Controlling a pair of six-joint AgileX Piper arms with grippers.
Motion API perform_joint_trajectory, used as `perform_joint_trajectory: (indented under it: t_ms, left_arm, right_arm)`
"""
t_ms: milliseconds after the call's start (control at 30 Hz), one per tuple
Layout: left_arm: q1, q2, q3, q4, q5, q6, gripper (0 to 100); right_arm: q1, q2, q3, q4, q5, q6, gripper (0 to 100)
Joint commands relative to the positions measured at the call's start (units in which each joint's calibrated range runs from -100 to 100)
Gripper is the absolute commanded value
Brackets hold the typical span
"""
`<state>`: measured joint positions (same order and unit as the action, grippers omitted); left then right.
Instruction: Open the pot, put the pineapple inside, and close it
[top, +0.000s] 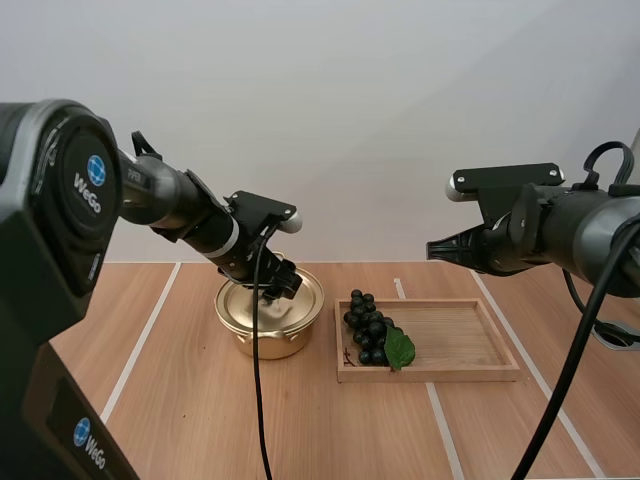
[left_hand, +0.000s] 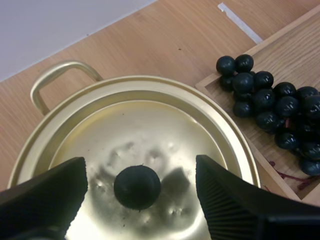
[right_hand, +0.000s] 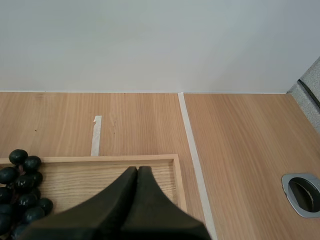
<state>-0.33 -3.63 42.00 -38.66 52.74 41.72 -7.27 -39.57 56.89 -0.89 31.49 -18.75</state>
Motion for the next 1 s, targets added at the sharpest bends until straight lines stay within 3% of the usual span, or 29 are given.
perform_joint_trajectory:
  t_ms: [0, 433, 500, 633, 667, 833, 967]
  left_arm:
    - [-0.16, -2.9, -1.9, -0.3, 0.5, -1.1, 100]
    - [-0.16, -27.6, -8.0, -0.3, 2.3, -3.5, 100]
    - [-0.08, -31.4, -8.0, -0.3, 2.3, -4.4, 78]
    - [-0.08, -38.5, -8.0, 0.0, 4.3, -4.7, 11]
    - [-0.08, -40.2, -8.0, 0.3, 4.4, -5.1, 0]
    - [0.01, -48.0, -7.9, 1.8, 4.4, -9.0, 1]
    - [0.01, -55.4, -4.4, 2.3, 2.5, -9.5, 1]
  right_arm:
    - [-0.2, -0.2, 0.2, 0.1, -0.5, 0.1, 0]
    - [-0.2, -4.7, 0.2, 0.2, -2.5, 0.1, 0]
    - [-0.2, -6.7, 0.2, 0.9, -3.3, 0.1, 0]
    - [-0.2, -13.0, 3.5, 0.9, -10.7, 0.1, 0]
    - [-0.2, -14.9, 4.8, 0.9, -13.0, 0.1, 0]
    - [-0.1, -26.1, 10.6, 0.9, -21.2, -1.1, 0]
    - [-0.1, -34.4, 11.1, 0.9, -20.1, -1.6, 0]
